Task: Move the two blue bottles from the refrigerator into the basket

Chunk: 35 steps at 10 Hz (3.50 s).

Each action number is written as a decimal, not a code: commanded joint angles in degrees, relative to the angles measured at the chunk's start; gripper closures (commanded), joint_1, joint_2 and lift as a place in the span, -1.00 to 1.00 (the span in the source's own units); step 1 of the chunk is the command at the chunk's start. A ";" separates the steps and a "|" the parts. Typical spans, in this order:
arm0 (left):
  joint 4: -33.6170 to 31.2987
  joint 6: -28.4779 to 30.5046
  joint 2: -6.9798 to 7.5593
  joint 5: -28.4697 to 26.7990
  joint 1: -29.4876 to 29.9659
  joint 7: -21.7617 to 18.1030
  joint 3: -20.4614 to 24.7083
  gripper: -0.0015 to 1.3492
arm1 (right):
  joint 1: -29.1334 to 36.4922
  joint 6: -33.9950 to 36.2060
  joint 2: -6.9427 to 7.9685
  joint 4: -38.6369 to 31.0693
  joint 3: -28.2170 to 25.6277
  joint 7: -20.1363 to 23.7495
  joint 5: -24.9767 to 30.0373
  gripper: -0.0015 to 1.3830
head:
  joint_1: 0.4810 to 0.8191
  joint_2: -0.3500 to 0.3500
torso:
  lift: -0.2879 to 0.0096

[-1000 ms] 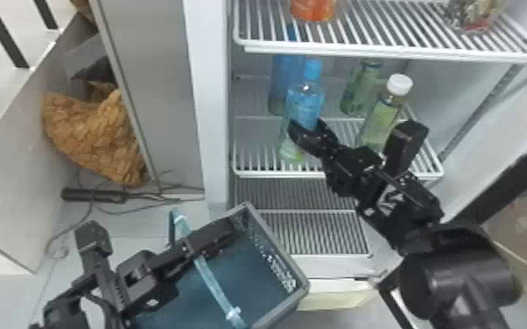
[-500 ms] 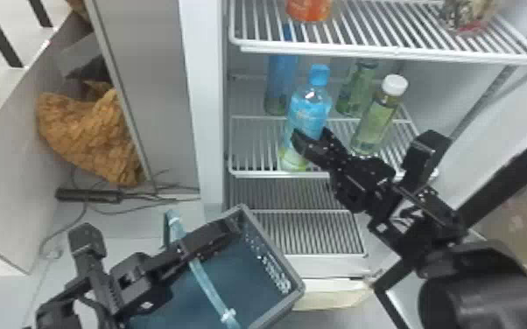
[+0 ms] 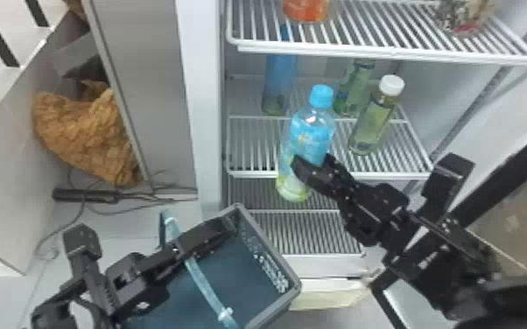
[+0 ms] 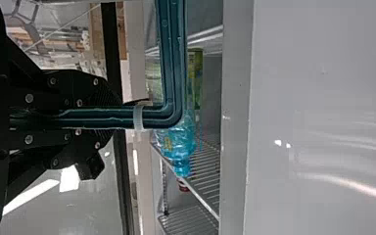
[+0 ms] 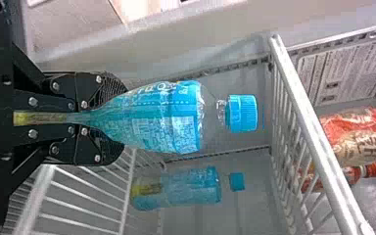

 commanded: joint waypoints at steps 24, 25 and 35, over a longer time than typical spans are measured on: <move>0.00 -0.22 -0.12 0.40 -0.14 0.26 -0.29 0.78 | -1.26 17.52 -0.31 0.72 0.42 13.46 -9.32 -0.77 | 0.27 -0.04 | -0.54; 0.00 -0.36 -0.12 0.40 -0.14 0.26 -0.29 0.78 | -0.56 15.27 0.04 -0.68 -0.60 12.40 -9.21 -0.77 | 0.27 -0.08 | -0.54; 0.00 -0.22 -0.12 0.97 0.28 0.26 -0.52 0.78 | -4.77 -7.65 2.68 4.10 -4.95 1.24 -5.43 -0.77 | 0.27 -0.46 | -0.54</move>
